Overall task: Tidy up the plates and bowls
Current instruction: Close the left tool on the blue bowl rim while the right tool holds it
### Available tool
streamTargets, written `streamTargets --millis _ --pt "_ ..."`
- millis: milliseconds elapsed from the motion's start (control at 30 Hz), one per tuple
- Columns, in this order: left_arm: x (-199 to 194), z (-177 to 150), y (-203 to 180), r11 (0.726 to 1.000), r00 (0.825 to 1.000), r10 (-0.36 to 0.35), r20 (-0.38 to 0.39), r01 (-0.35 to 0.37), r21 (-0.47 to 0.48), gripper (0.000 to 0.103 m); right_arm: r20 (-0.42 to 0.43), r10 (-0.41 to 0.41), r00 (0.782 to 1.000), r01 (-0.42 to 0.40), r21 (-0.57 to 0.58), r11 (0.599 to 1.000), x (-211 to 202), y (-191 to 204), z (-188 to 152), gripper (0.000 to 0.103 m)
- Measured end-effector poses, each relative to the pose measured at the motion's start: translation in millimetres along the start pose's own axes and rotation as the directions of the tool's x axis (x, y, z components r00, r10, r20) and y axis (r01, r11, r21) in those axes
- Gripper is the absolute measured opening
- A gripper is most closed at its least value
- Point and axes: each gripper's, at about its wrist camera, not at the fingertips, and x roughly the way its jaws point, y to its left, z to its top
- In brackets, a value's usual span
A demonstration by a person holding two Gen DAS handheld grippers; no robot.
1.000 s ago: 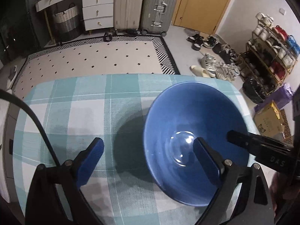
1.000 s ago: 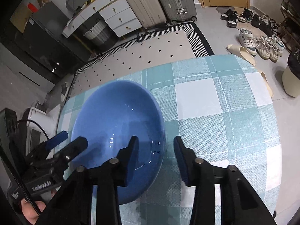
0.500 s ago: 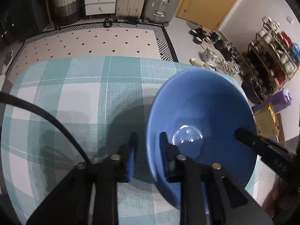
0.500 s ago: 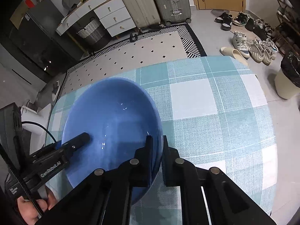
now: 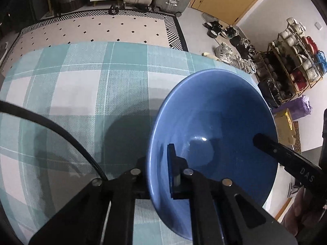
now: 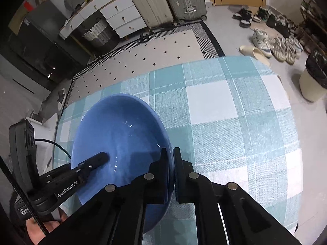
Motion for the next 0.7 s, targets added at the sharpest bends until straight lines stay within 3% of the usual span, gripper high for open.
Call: streamTargets --millis 300,700 --pt "-22 -2 -9 1.0 1.0 0.0 -0.026 0.0 -0.003 0.007 -0.066 0.054 0.996 -0.047 0.102 0.994 -8 -10 -1 0.004" --pt "-54 -14 -20 1.0 1.0 0.003 -0.01 -0.003 0.02 0.007 -0.054 0.074 0.996 -0.066 0.146 0.987 -41 -10 -15 0.004"
